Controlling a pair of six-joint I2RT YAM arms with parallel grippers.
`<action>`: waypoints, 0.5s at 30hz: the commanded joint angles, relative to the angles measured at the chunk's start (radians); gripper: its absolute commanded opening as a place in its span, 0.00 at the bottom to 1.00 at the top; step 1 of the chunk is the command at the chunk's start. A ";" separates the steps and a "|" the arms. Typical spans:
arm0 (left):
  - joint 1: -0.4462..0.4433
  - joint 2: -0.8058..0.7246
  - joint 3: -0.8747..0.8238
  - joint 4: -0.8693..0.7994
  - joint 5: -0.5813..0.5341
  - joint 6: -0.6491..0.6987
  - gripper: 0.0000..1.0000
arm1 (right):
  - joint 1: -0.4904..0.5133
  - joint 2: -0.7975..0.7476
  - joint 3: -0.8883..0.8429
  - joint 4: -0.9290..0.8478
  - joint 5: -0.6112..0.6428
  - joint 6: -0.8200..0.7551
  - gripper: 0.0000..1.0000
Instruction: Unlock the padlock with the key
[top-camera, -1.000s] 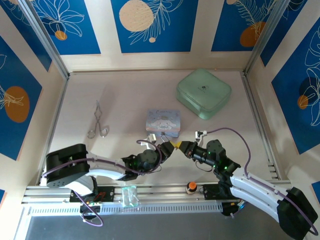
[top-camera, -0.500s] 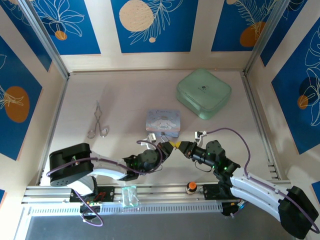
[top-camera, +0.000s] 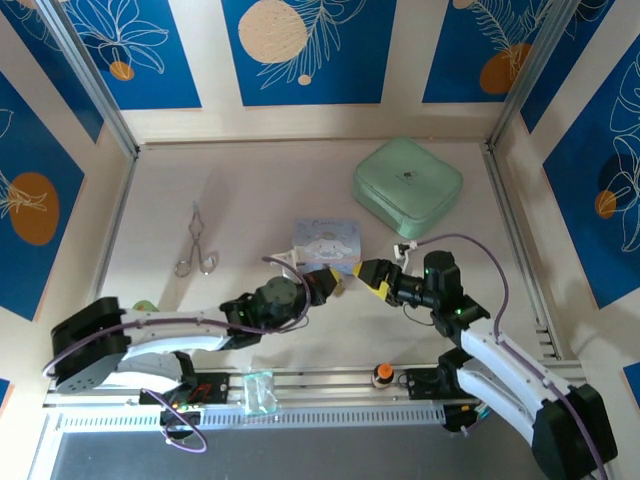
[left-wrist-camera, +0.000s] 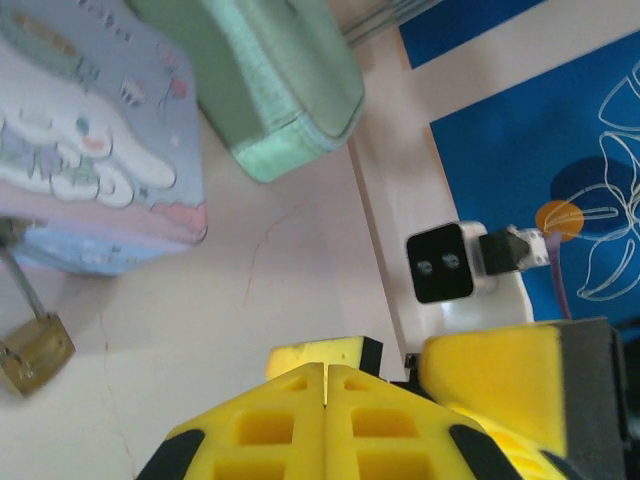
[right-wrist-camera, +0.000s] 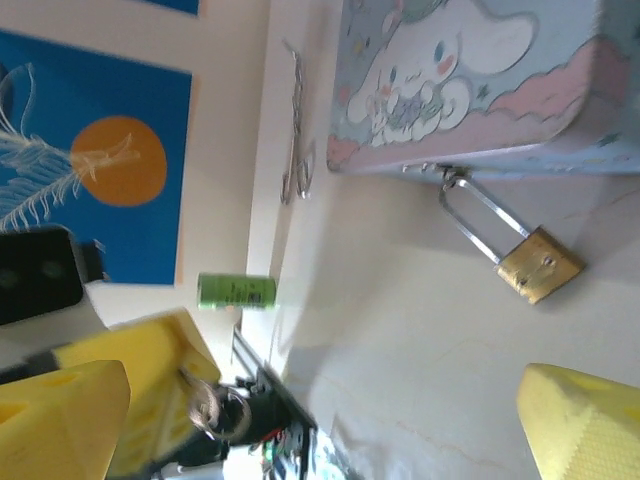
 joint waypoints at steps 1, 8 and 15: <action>0.025 -0.089 0.035 -0.140 0.071 0.263 0.00 | -0.009 0.072 0.095 -0.133 -0.152 -0.117 0.98; 0.117 -0.154 -0.055 0.047 0.223 0.255 0.00 | 0.039 0.091 0.003 0.326 -0.171 0.062 0.80; 0.114 -0.160 -0.073 0.205 0.222 0.227 0.00 | 0.219 0.111 -0.012 0.546 0.080 0.190 0.62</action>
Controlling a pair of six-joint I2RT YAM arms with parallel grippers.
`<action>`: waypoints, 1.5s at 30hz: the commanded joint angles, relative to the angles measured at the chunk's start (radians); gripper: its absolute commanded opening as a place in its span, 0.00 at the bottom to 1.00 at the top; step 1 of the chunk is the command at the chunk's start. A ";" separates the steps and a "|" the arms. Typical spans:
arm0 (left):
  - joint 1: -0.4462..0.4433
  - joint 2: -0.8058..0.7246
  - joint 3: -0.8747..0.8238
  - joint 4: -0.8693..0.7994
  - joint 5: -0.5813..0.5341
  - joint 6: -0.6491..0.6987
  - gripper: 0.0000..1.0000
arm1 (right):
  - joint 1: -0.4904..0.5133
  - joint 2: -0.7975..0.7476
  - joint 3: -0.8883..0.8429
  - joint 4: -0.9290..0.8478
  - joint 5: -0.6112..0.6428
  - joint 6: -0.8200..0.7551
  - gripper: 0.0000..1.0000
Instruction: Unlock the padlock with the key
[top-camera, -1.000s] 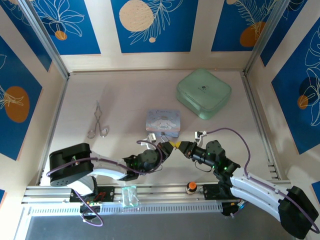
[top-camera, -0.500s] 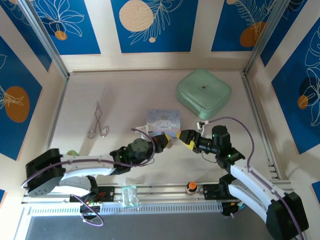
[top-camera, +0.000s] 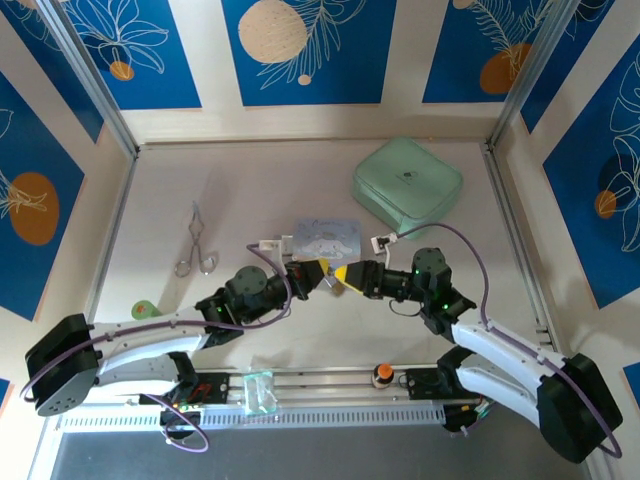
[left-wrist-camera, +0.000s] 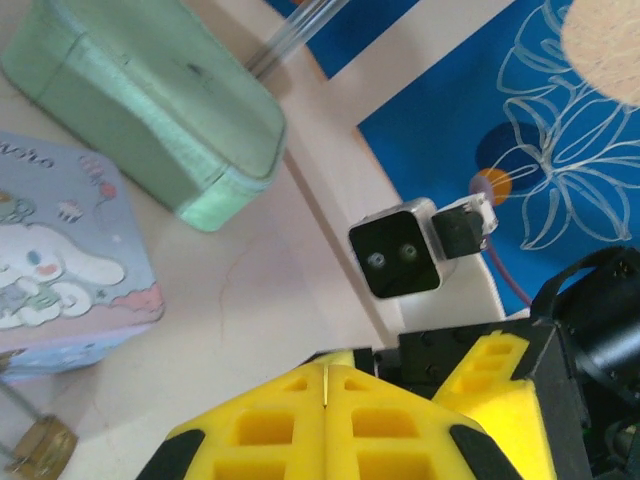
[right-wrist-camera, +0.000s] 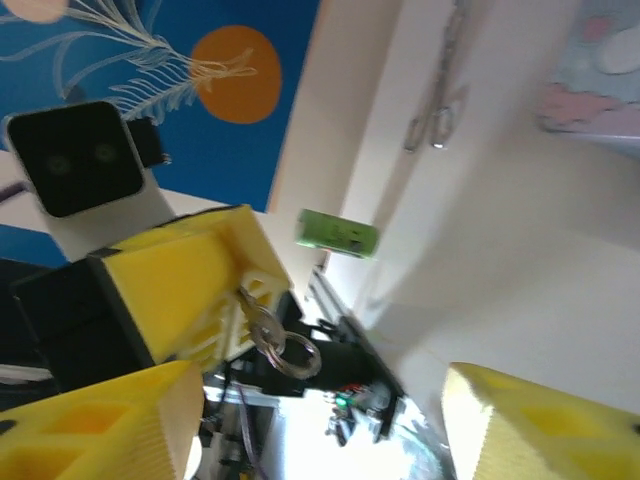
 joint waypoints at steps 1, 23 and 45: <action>0.002 -0.015 -0.011 0.134 0.024 0.007 0.00 | 0.062 0.019 -0.023 0.181 0.154 0.089 0.57; -0.025 0.020 -0.104 0.407 -0.129 -0.189 0.00 | 0.200 0.092 -0.036 0.477 0.405 0.145 0.35; -0.029 0.068 -0.115 0.474 -0.137 -0.241 0.00 | 0.229 0.151 -0.006 0.521 0.427 0.130 0.27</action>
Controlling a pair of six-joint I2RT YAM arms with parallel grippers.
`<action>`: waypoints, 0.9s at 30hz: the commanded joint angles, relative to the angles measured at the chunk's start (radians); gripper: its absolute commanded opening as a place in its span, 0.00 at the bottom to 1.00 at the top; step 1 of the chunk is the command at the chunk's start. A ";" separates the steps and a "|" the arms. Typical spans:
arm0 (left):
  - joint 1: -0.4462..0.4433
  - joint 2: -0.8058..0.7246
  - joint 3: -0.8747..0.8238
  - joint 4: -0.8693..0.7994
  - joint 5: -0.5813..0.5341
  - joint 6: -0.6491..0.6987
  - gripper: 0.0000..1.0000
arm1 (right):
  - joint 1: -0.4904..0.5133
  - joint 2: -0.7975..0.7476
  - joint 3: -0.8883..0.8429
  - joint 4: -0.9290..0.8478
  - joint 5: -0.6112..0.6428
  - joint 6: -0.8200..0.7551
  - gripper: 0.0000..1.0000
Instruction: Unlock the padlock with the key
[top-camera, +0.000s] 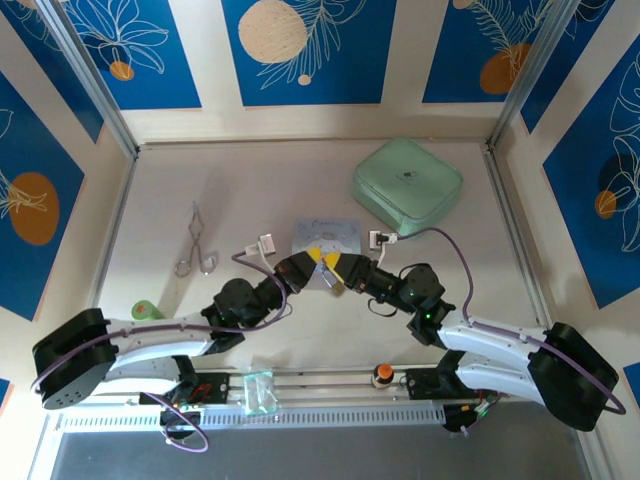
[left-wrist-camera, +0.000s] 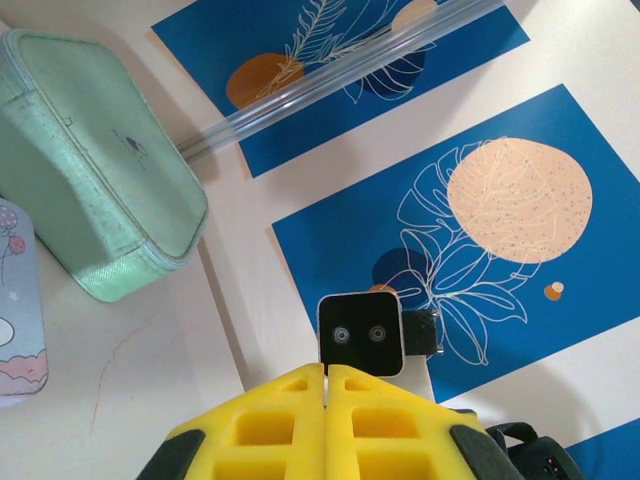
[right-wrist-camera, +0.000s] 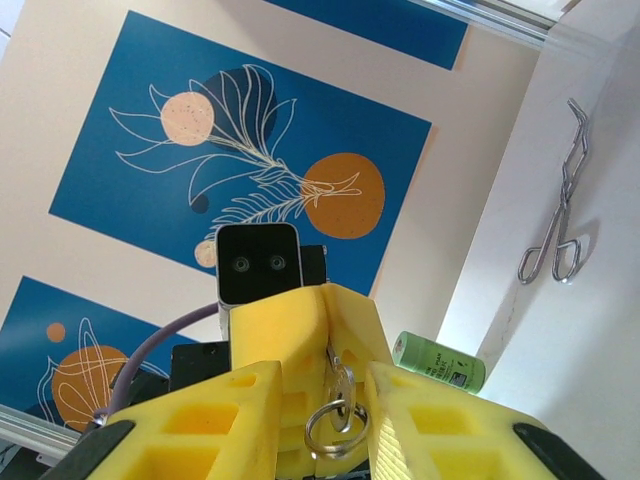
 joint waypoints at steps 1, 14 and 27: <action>-0.009 0.015 -0.005 0.071 -0.006 -0.020 0.00 | 0.011 0.025 0.038 0.046 0.009 -0.014 0.26; -0.009 0.047 -0.035 0.120 -0.033 -0.054 0.00 | 0.024 0.000 0.014 0.022 0.052 -0.018 0.13; -0.012 0.088 -0.028 0.167 -0.031 -0.074 0.00 | 0.025 -0.013 -0.007 0.018 0.059 -0.014 0.18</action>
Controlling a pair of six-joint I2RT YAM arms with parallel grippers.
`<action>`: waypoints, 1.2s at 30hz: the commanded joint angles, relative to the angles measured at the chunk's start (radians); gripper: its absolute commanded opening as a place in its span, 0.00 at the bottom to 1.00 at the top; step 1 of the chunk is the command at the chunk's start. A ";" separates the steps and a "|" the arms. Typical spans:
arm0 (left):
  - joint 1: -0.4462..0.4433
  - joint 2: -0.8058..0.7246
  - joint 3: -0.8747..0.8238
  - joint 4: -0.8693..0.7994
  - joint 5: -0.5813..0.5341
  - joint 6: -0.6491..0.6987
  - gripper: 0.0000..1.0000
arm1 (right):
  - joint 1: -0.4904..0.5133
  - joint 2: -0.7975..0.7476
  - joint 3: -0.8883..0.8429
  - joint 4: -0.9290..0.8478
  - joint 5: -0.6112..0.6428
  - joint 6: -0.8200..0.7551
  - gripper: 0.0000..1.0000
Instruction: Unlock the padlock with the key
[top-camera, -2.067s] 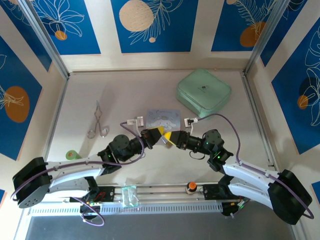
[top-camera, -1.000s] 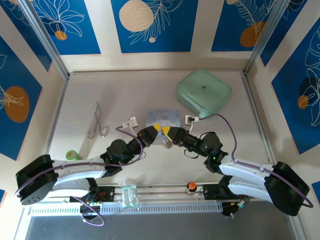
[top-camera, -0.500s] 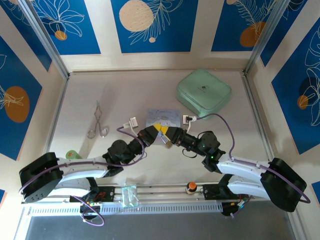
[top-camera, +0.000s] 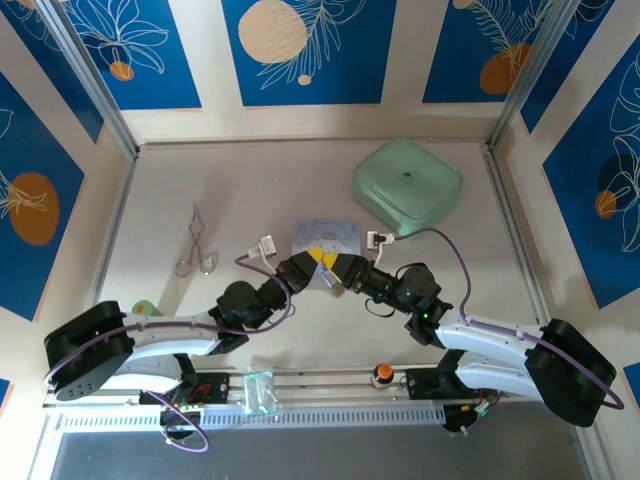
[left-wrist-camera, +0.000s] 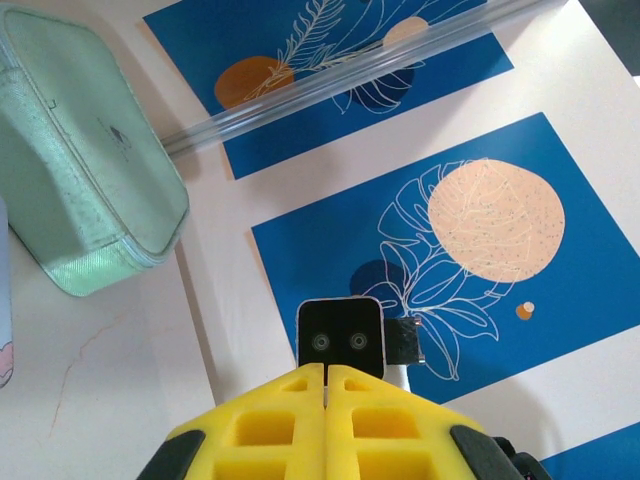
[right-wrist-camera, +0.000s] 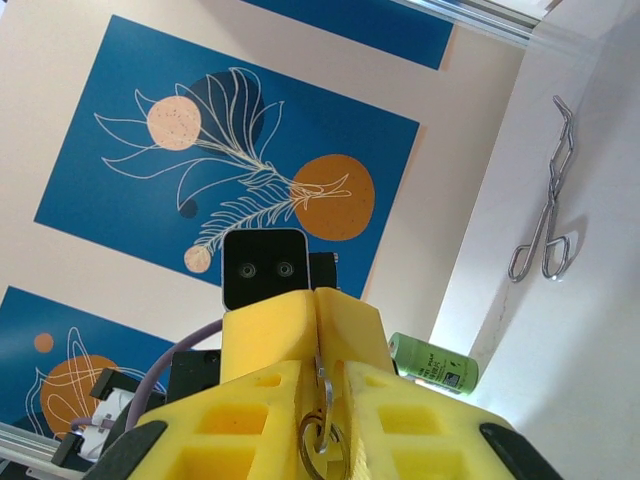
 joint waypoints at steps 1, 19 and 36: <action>-0.007 0.007 -0.009 0.029 -0.020 0.001 0.00 | 0.007 -0.034 -0.016 0.025 0.029 -0.017 0.18; -0.018 0.022 0.008 0.013 -0.019 -0.001 0.00 | 0.005 -0.062 -0.016 -0.007 0.031 -0.025 0.06; -0.018 -0.198 0.070 -0.497 -0.112 0.166 1.00 | -0.036 -0.126 -0.051 -0.147 0.011 0.000 0.00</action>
